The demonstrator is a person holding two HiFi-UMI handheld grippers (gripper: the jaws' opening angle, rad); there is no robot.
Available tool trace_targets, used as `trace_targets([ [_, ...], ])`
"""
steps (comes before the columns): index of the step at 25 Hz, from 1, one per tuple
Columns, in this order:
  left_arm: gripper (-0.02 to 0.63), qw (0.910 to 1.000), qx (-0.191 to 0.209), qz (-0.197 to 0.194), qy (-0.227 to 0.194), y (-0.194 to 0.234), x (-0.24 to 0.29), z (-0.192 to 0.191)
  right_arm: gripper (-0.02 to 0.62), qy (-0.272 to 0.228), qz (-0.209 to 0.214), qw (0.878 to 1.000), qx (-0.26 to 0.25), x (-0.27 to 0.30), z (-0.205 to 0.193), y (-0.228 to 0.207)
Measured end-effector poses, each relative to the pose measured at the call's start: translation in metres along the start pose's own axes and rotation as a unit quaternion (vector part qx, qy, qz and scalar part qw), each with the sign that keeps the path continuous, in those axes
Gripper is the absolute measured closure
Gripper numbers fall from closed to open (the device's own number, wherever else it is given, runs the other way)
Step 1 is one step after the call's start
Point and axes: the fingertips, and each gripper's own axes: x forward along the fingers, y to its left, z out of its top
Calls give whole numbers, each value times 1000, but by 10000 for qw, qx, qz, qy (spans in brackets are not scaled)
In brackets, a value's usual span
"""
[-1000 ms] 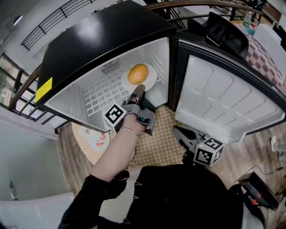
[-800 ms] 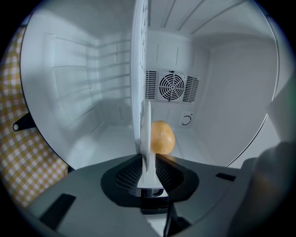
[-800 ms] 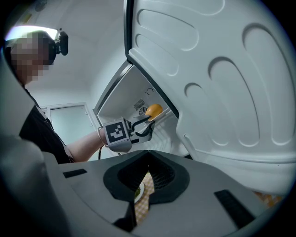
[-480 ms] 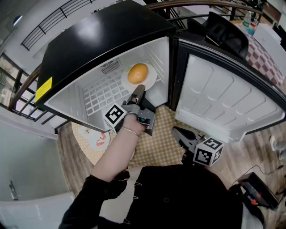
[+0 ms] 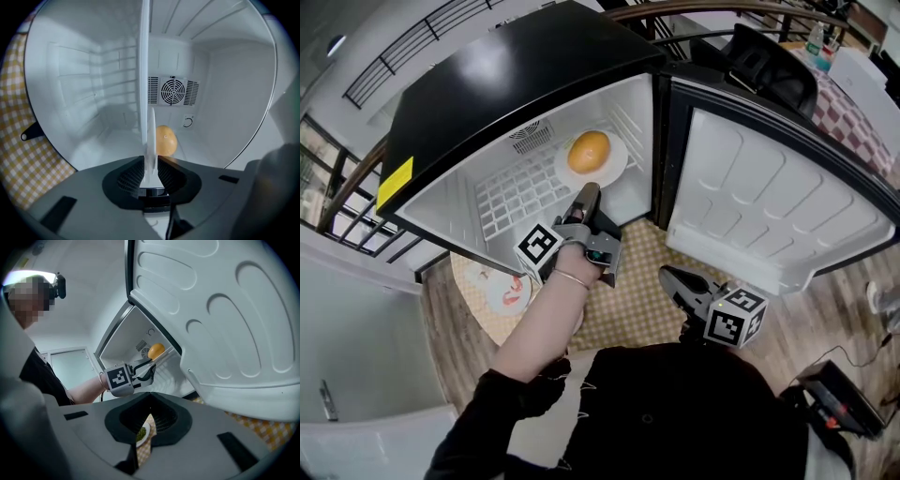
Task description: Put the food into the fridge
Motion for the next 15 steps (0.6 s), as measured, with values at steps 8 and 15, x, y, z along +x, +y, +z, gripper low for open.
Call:
trace_targets([
  [8,525,9992,355,161,1,6,-23,4,580,-135,-170,9998,32,-10,-2,5],
  [15,535,9981,621,37,25,-1,-50,13,580,-360,-312,9989,32,-17,-8,15],
])
